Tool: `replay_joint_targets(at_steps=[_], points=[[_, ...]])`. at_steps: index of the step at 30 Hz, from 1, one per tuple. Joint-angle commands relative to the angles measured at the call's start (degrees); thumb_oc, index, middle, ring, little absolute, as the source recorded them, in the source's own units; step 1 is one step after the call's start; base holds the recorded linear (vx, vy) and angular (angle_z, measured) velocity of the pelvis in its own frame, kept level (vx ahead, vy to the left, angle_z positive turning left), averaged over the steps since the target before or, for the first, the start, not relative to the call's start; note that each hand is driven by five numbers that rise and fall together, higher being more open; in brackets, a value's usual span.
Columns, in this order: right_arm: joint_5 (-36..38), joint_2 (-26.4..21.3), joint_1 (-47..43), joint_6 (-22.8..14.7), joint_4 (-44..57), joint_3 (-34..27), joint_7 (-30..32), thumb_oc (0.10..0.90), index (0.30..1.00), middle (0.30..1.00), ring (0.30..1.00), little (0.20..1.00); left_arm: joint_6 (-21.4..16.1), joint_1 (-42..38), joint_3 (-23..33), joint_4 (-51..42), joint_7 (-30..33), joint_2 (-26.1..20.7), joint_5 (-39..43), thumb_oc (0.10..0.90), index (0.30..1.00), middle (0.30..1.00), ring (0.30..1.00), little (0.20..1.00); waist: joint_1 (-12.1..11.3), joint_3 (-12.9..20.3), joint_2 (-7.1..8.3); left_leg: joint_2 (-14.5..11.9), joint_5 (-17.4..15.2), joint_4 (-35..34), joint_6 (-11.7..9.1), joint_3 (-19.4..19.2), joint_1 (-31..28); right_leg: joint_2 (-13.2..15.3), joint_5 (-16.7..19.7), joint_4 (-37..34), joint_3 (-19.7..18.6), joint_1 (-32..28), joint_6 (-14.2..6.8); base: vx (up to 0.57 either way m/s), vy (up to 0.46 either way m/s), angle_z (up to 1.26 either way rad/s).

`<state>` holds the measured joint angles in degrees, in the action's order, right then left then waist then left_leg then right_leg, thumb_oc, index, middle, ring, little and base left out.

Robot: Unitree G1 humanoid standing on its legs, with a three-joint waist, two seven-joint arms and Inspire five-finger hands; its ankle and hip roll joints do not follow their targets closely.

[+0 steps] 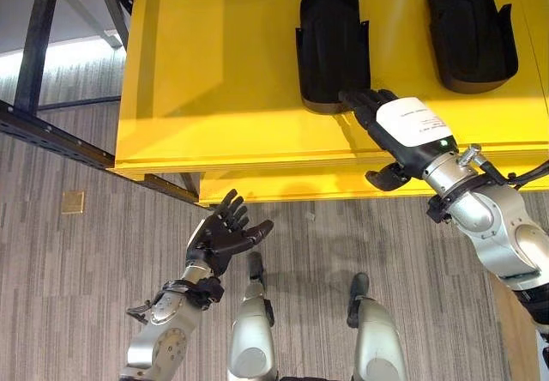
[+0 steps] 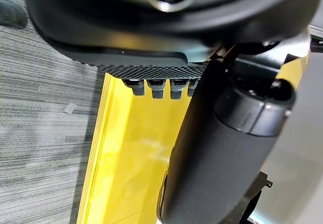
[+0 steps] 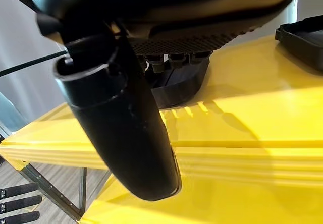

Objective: Move parts from the plastic box to the shelf.

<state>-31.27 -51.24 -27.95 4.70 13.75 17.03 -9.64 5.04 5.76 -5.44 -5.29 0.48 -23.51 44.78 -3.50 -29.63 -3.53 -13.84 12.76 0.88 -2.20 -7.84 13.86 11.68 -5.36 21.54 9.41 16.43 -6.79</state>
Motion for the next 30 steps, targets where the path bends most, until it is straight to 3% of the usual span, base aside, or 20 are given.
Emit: replay_joint_targets(at_steps=[1,7,14,16,18,24,30], points=[[1.13,-0.02,-6.19,-2.4,5.29,-3.09,4.28,0.9,1.0,1.0,1.0,1.0,-3.97,0.59,2.17,-7.28,-1.73,-2.69,1.73,0.9,1.0,1.0,1.0,1.0,0.61,3.77,3.16,0.16,-7.87,2.07,-3.98,0.03,-5.36,-6.31,-1.54,-4.97,1.63,-4.0,4.83,0.0,0.0,0.0],[3.64,-0.21,-6.19,-2.93,4.93,-3.5,4.12,0.9,1.0,1.0,1.0,1.0,-4.71,1.05,2.65,-6.78,-2.56,-2.75,1.8,0.9,1.0,1.0,1.0,1.0,0.26,3.3,3.36,0.48,-7.93,2.27,-3.84,0.34,-4.72,-6.31,-1.6,-4.46,1.98,-3.51,4.75,-0.01,0.011,0.05],[5.32,-0.38,-3.22,-6.7,7.44,-3.77,0.29,0.9,1.0,1.0,1.0,1.0,-4.45,1.38,2.71,-6.96,-3.2,-2.72,1.32,0.9,1.0,1.0,1.0,1.0,0.41,3.09,3.73,0.63,-7.89,2.06,-3.75,0.35,-4.89,-6.22,-0.87,-5.7,1.72,-4.05,4.38,0.0,0.001,0.0],[8.18,-0.54,-3.07,-6.43,8.11,-3.32,-0.59,0.9,1.0,1.0,1.0,1.0,-4.34,1.23,2.48,-7.33,-2.91,-2.97,1.4,0.9,1.0,1.0,1.0,1.0,0.36,2.99,3.69,0.84,-8.03,2.24,-3.62,0.39,-4.84,-6.16,-0.78,-5.82,1.58,-4.08,4.33,0.0,0.0,0.0],[19.78,0.65,-5.19,-5.2,7.92,-0.78,-1.37,0.9,1.0,1.0,1.0,1.0,-4.79,0.95,1.57,-7.44,-1.98,-3.49,1.43,0.9,1.0,1.0,1.0,1.0,0.0,2.73,3.4,1.05,-7.9,2.04,-3.67,0.53,-4.94,-6.04,-0.86,-5.72,1.79,-4.25,4.26,0.0,0.002,0.04],[28.23,2.7,-7.03,-7.16,8.71,-0.09,-3.23,0.9,1.0,1.0,1.0,1.0,-5.18,1.07,1.42,-7.49,-2.31,-3.69,1.14,0.9,1.0,1.0,1.0,1.0,-0.39,2.57,3.15,1.19,-7.95,2.05,-3.62,0.72,-4.89,-5.87,-0.87,-5.61,2.09,-4.27,4.16,0.0,-0.001,0.01],[32.89,4.95,-7.97,-2.84,12.15,1.86,-10.98,0.9,1.0,1.0,1.0,1.0,-4.65,0.78,0.73,-8.2,-2.36,-3.94,0.96,0.9,1.0,1.0,1.0,1.0,-0.85,2.2,2.75,1.51,-8.14,2.8,-3.45,0.99,-4.32,-5.65,-0.97,-4.9,2.22,-3.75,4.2,0.0,0.0,0.0]])
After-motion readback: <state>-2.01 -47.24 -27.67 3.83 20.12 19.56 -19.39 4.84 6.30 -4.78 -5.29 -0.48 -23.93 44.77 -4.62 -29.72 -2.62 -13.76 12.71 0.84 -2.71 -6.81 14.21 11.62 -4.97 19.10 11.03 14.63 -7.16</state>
